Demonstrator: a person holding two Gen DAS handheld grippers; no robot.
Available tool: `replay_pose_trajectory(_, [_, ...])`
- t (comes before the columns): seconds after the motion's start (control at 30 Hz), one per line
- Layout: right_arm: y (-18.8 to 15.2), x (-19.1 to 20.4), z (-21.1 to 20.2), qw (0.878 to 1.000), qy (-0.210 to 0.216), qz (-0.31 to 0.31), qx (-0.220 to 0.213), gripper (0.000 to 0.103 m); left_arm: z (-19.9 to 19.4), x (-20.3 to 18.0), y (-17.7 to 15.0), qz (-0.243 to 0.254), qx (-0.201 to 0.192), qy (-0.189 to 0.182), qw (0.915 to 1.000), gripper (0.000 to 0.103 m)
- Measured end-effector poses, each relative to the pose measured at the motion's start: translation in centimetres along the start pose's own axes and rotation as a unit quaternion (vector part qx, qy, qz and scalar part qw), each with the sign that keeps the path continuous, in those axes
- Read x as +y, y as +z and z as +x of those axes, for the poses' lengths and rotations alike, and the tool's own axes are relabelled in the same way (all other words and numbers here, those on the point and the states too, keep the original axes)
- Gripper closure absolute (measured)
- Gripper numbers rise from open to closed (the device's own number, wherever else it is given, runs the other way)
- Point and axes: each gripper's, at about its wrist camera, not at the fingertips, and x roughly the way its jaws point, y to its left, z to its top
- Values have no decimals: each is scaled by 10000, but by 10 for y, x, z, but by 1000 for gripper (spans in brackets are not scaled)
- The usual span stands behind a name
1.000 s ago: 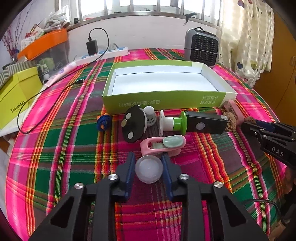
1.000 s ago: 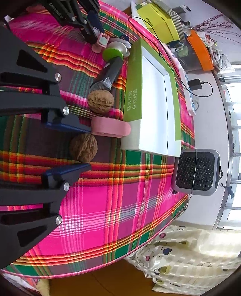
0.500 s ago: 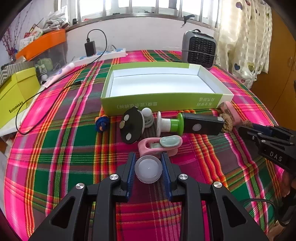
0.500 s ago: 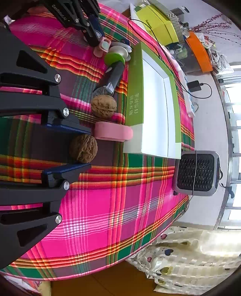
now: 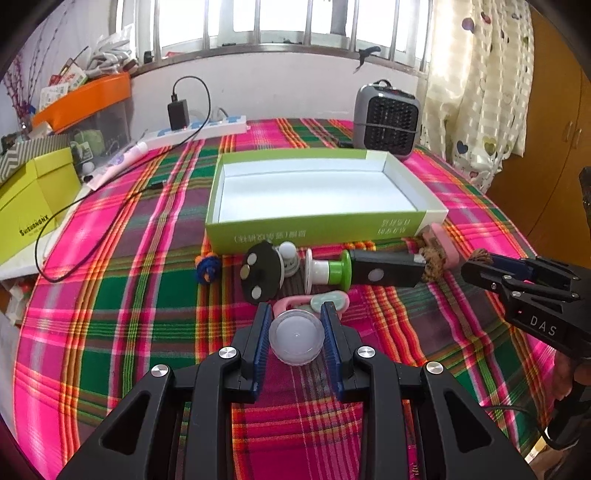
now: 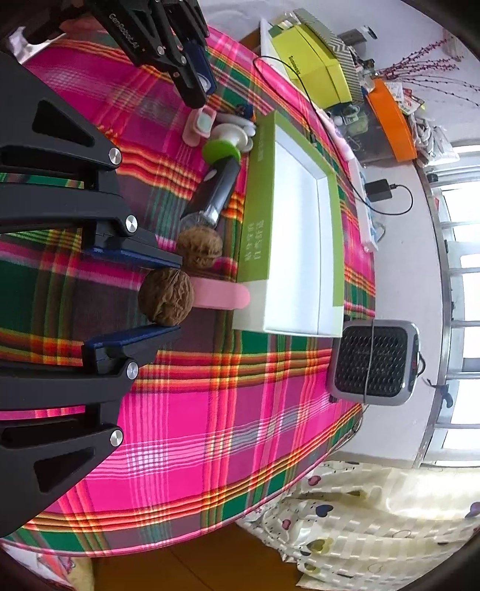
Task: Organize objects
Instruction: 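Lift and carry the jar and walnut over the white box with both grippers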
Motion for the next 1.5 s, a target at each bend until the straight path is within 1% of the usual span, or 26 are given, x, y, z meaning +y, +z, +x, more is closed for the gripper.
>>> replay_pose_trajectory(0.23, [8,5,-4,9999,72,-44,-74,71,-3,3,12,-18,-116,-96,9999,78])
replay_pose_trajectory(0.37, [16,9,-6,9998,120,-85,-142,71,-5,7,21,-89,-244,-224,9994,78])
replay_pose_trajectory(0.6, [32,13,-1,9996,193,-139,-172,71,2,9,39,20,-321,-184,9993,78])
replay_pose_trajectory(0.77, [51,14,9,9993,275,-174,-155,71,13,16,57,-70,-312,-189,9993,78])
replay_pose_trajectory(1.0, [77,16,29,9991,330,-237,-109,71,35,21,80,29,-270,-145,9995,78])
replay_pose_trajectory(1.23, [99,21,55,9987,406,-293,33,71,63,31,102,-67,-147,-122,9998,78])
replay_pose_trajectory(1.4, [113,25,76,9984,427,-320,198,71,86,38,117,-177,49,-264,9995,78])
replay_pose_trajectory(1.5, [121,29,88,9980,428,-356,287,71,95,37,125,-123,59,-210,9997,78])
